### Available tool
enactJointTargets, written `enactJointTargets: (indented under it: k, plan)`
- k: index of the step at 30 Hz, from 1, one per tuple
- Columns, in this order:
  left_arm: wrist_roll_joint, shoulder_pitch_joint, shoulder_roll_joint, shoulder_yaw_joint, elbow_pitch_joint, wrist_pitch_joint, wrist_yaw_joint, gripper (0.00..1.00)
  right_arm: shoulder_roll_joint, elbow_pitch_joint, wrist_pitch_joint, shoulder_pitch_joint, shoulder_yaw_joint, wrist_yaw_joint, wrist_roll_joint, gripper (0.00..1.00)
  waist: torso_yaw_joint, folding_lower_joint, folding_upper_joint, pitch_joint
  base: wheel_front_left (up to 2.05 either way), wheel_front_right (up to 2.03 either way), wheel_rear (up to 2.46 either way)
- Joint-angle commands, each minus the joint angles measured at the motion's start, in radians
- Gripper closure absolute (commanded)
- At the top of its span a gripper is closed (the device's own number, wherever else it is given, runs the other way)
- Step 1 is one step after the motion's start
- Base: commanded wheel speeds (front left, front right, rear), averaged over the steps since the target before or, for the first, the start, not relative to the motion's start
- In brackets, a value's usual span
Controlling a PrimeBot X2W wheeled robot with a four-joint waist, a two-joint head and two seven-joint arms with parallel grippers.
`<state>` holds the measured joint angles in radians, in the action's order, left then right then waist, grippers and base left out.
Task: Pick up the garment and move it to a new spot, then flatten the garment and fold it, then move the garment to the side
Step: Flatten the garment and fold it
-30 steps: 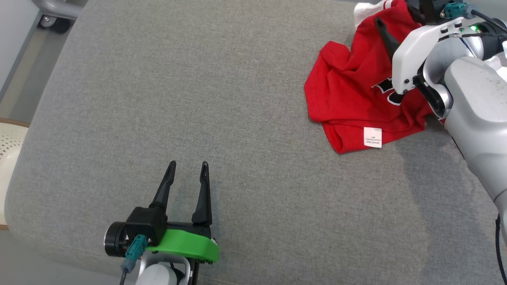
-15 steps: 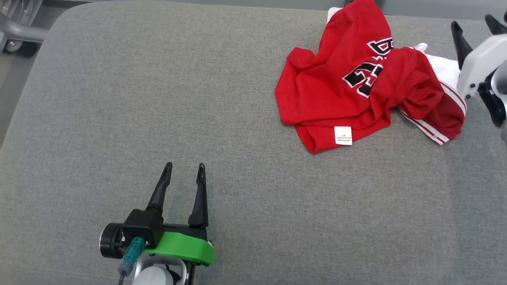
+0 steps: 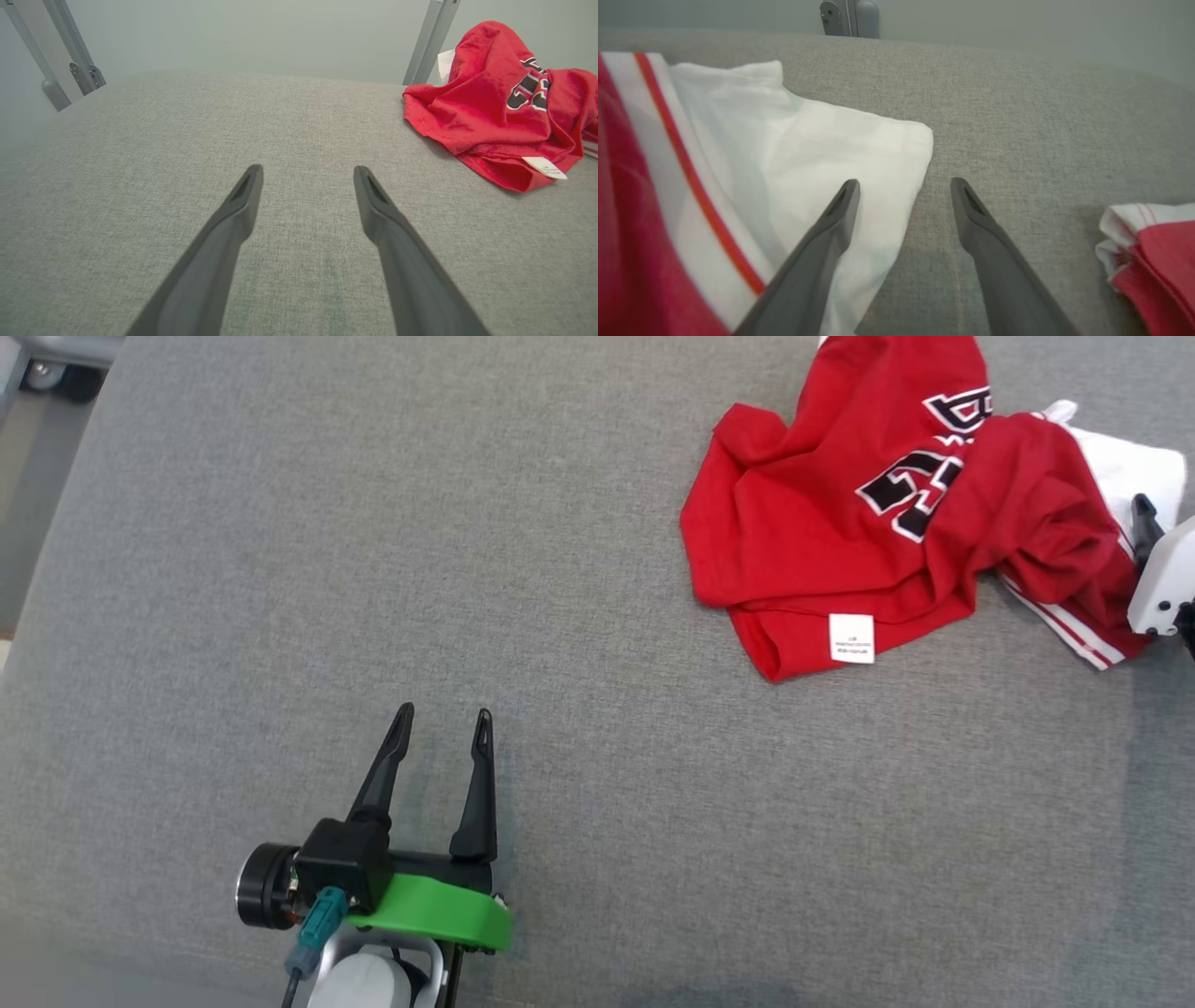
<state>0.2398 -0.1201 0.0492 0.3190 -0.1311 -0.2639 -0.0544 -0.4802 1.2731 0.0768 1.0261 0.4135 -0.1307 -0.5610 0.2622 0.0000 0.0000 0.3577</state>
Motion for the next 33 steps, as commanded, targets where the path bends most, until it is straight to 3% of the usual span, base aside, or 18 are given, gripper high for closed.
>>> enactJointTargets:
  k: [1, 4, 5, 6, 7, 8, 9, 10, 17, 21, 26, 33]
  plan:
    - [-0.007, -0.021, 0.003, -0.002, 0.006, -0.001, -0.003, 0.00, -0.003, 0.008, -0.006, 0.005, -0.012, 0.000, 0.001, 0.00, 0.026, 0.0000, 0.0000, 0.028, 0.00, 0.00, 0.00]
    - [-0.010, -0.020, 0.002, -0.005, 0.007, -0.001, -0.004, 0.00, 0.010, 0.016, -0.044, -0.005, -0.038, 0.000, -0.006, 0.00, 0.030, 0.0000, 0.0000, 0.034, 0.00, 0.00, 0.00]
    - [-0.012, -0.020, 0.002, -0.006, 0.005, -0.001, -0.002, 0.00, 0.013, 0.018, -0.061, -0.011, -0.043, 0.000, -0.005, 0.19, 0.031, 0.0000, 0.0000, 0.034, 0.00, 0.00, 0.00]
    - [-0.013, -0.020, 0.002, -0.006, 0.004, -0.001, 0.000, 0.00, 0.018, 0.020, -0.074, -0.016, -0.048, 0.000, -0.004, 0.51, 0.031, 0.0000, 0.0000, 0.035, 0.00, 0.00, 0.00]
    - [-0.015, -0.021, 0.002, -0.007, 0.002, -0.001, 0.001, 0.00, 0.023, 0.021, -0.089, -0.021, -0.054, 0.000, -0.006, 0.55, 0.031, 0.0000, 0.0000, 0.034, 0.00, 0.00, 0.00]
    - [-0.017, -0.022, 0.002, -0.007, 0.001, -0.001, 0.002, 0.00, 0.027, 0.023, -0.099, -0.024, -0.058, 0.000, -0.007, 0.77, 0.031, 0.0000, 0.0000, 0.034, 0.00, 0.00, 0.00]
    - [-0.019, -0.022, 0.002, -0.009, 0.000, -0.001, 0.002, 0.00, 0.030, 0.023, -0.096, -0.024, -0.065, 0.000, -0.008, 0.84, 0.028, 0.0000, 0.0000, 0.034, 0.00, 0.00, 0.00]
    - [-0.021, -0.022, 0.003, -0.011, -0.001, -0.001, 0.002, 0.00, 0.030, 0.024, -0.080, -0.021, -0.071, 0.000, -0.005, 1.00, 0.025, 0.0000, 0.0000, 0.033, 0.00, 0.00, 0.00]
    - [-0.031, -0.009, 0.003, -0.032, -0.003, 0.000, 0.003, 0.00, 0.040, -0.012, 0.101, 0.046, -0.062, 0.001, 0.054, 1.00, -0.028, 0.0000, 0.0000, 0.000, 0.00, 0.00, 0.00]
    - [-0.040, 0.013, 0.003, -0.048, -0.008, 0.000, 0.008, 0.00, 0.054, -0.124, 0.167, 0.027, 0.008, 0.001, 0.088, 1.00, -0.092, 0.0000, 0.0000, -0.045, 0.00, 0.00, 0.00]
    - [-0.052, 0.034, 0.003, -0.068, -0.010, 0.000, 0.013, 0.00, 0.038, -0.374, 0.186, -0.082, 0.168, 0.001, 0.072, 1.00, -0.156, 0.0000, 0.0000, -0.087, 0.00, 0.00, 0.00]
    - [-0.062, 0.059, 0.009, -0.091, -0.008, 0.000, 0.020, 0.00, -0.089, -0.745, 0.188, -0.288, 0.415, 0.001, -0.032, 1.00, -0.230, 0.0000, 0.0000, -0.127, 0.00, 0.00, 0.00]
